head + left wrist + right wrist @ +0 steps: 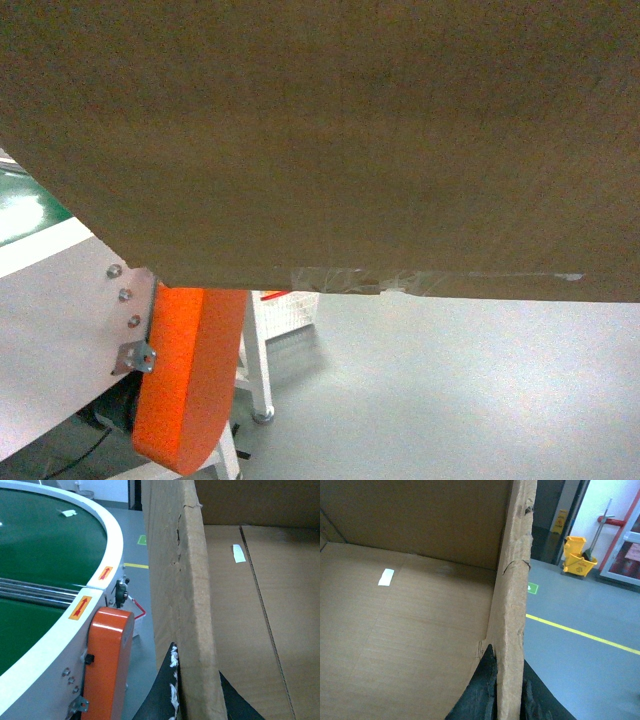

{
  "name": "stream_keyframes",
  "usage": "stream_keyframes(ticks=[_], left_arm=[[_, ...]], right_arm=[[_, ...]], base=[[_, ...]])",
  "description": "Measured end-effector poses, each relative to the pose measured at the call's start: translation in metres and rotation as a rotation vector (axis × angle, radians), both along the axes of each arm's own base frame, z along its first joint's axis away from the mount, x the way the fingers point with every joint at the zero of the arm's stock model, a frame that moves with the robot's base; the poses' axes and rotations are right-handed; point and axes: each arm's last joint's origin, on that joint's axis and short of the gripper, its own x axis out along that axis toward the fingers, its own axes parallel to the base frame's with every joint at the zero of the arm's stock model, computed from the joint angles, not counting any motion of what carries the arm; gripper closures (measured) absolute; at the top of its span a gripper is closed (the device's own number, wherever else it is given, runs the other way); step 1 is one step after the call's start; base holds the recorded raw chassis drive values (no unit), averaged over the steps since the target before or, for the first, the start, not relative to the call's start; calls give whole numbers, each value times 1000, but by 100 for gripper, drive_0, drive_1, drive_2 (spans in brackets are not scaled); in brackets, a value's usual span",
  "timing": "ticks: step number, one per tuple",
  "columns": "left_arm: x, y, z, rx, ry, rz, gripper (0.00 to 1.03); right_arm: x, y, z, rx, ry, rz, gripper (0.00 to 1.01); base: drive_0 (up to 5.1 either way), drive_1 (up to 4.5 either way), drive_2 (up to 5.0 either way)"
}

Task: Sort boxes to right shelf from conveyor

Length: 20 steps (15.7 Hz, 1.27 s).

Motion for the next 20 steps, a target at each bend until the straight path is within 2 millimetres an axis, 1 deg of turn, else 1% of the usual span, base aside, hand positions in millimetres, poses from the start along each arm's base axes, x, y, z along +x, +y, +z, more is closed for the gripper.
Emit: stream_keyframes(ticks=[20], left_arm=[[0,0,0,0,0,0,99]], right_arm=[[0,0,0,0,0,0,97]], base=[[-160,-160,-160]])
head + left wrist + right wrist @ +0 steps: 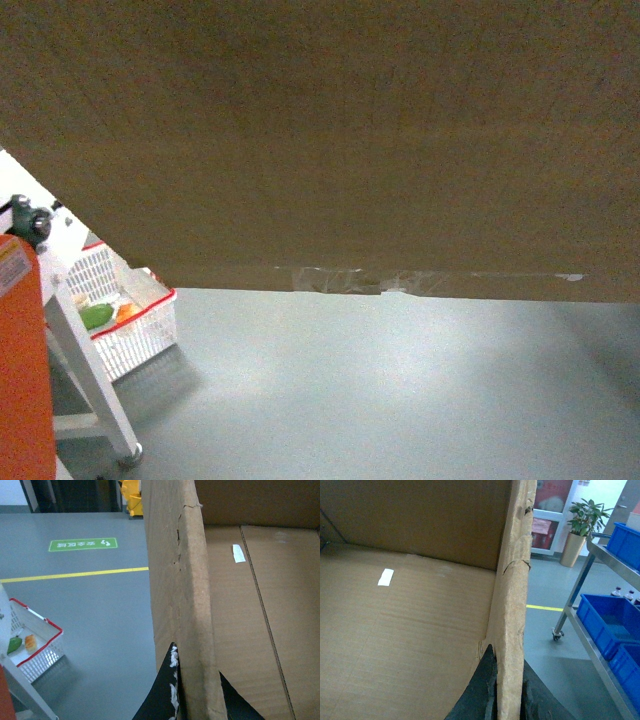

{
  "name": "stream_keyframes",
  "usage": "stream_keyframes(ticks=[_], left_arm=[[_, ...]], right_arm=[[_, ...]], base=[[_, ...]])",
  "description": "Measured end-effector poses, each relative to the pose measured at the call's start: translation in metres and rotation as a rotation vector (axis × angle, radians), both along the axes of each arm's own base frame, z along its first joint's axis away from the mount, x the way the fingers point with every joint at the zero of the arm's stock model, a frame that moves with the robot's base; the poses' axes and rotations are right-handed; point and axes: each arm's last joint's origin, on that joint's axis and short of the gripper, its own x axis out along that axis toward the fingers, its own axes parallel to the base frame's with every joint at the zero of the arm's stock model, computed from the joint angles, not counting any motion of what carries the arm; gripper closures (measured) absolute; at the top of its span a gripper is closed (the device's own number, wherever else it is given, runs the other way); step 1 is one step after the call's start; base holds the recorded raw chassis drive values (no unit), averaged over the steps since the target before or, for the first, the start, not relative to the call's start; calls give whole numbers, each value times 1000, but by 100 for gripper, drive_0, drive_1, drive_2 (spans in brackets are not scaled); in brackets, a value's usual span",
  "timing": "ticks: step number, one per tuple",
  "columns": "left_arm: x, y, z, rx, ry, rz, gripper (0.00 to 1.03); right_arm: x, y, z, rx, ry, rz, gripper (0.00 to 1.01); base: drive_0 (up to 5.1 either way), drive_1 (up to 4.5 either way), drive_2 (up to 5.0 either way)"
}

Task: Sort boxes to right shelf from conveyor

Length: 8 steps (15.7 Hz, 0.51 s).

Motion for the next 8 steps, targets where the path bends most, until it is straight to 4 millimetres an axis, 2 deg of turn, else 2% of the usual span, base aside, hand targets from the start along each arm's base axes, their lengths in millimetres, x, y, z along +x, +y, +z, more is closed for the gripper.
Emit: stream_keyframes(ticks=[8], left_arm=[[0,0,0,0,0,0,99]], right_arm=[[0,0,0,0,0,0,97]], base=[[-157,-157,-157]])
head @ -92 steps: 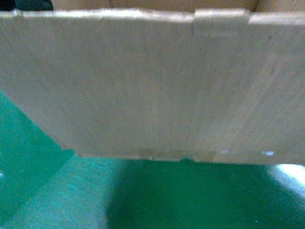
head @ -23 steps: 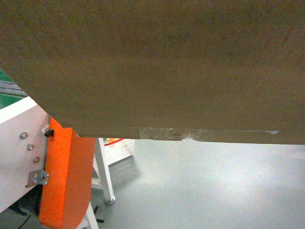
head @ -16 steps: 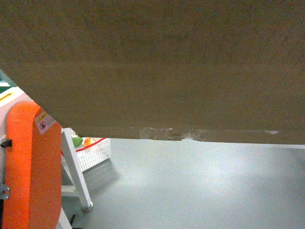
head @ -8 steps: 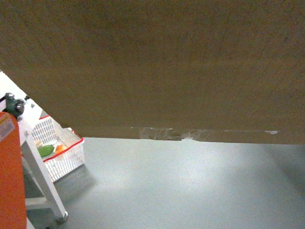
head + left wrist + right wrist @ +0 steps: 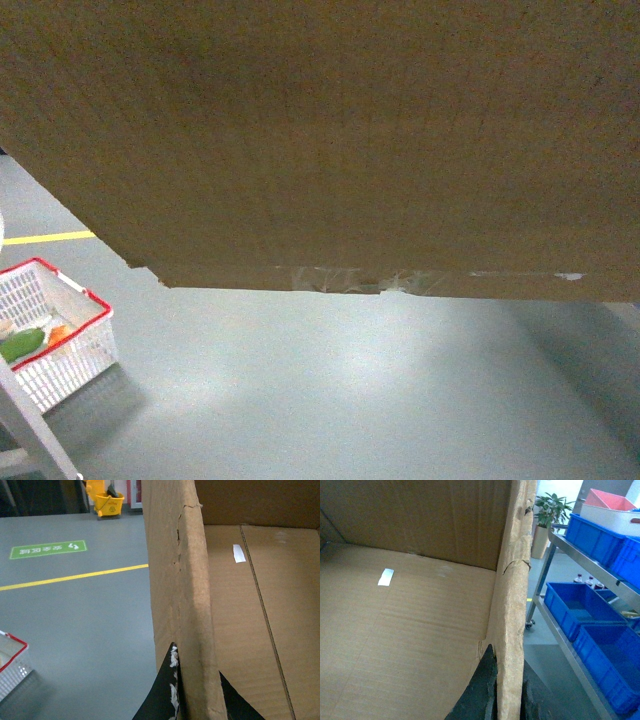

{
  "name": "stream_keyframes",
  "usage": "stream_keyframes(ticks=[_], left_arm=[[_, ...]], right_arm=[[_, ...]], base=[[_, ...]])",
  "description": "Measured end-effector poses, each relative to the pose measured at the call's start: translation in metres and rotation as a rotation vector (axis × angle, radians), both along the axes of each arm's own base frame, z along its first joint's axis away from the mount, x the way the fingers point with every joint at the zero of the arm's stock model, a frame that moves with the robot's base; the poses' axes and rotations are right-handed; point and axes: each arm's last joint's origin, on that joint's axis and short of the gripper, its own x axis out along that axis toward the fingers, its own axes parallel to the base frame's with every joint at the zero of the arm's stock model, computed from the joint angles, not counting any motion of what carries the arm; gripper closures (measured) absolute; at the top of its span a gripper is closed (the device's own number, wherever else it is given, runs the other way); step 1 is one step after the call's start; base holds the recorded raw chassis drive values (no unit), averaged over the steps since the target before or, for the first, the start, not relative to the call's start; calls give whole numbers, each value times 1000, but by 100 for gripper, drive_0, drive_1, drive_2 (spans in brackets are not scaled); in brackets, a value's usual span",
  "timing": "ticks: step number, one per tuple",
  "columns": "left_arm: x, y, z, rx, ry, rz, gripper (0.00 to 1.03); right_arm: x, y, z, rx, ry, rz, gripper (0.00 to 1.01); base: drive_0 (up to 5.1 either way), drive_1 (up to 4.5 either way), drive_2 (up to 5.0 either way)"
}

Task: Sort boxes to right shelf from conveyor

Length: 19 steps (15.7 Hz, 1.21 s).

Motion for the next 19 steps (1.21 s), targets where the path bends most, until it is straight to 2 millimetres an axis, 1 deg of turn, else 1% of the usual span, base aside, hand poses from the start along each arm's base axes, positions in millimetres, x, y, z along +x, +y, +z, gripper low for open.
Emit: stream_keyframes(ticks=[19], left_arm=[[0,0,0,0,0,0,99]], right_arm=[[0,0,0,0,0,0,97]], base=[[-161,-161,-161]])
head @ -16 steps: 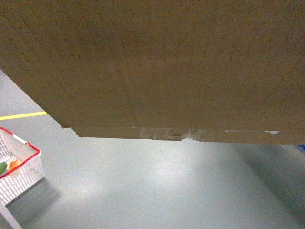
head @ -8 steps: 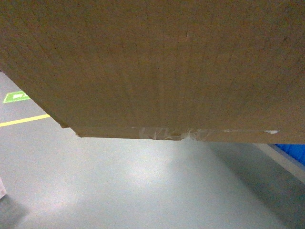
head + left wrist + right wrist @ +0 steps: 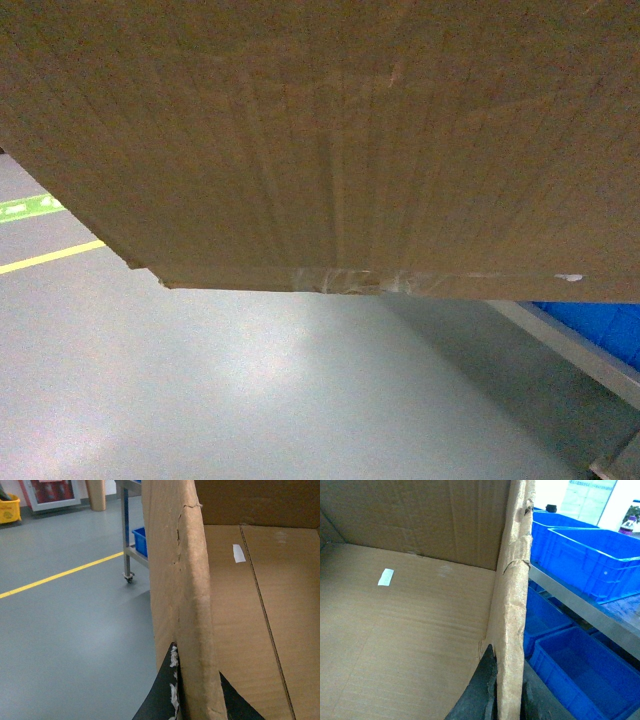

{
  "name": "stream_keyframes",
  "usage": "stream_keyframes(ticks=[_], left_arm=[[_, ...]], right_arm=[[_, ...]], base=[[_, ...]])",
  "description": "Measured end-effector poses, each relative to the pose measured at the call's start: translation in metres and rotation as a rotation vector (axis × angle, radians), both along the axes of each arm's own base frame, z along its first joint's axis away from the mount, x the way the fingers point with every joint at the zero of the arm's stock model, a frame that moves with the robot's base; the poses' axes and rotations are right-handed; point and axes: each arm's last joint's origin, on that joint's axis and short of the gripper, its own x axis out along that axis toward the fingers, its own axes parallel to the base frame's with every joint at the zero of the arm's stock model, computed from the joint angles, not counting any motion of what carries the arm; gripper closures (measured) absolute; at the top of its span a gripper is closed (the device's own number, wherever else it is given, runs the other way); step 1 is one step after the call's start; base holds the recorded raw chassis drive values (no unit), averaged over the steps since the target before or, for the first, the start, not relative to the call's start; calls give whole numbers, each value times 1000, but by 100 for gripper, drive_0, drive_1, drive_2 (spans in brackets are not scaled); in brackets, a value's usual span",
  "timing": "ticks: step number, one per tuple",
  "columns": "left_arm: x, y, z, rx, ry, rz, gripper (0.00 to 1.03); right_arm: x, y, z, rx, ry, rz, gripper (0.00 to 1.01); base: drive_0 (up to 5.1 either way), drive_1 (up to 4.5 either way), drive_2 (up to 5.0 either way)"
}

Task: Sort boxes to right shelf from conveyor

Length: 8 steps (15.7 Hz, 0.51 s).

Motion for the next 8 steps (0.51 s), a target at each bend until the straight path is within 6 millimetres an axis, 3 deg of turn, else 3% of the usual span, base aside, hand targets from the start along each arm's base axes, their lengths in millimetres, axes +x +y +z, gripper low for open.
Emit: stream_keyframes(ticks=[8], left_arm=[[0,0,0,0,0,0,99]], right_arm=[[0,0,0,-1,1,0,97]], base=[[-155,-155,-155]])
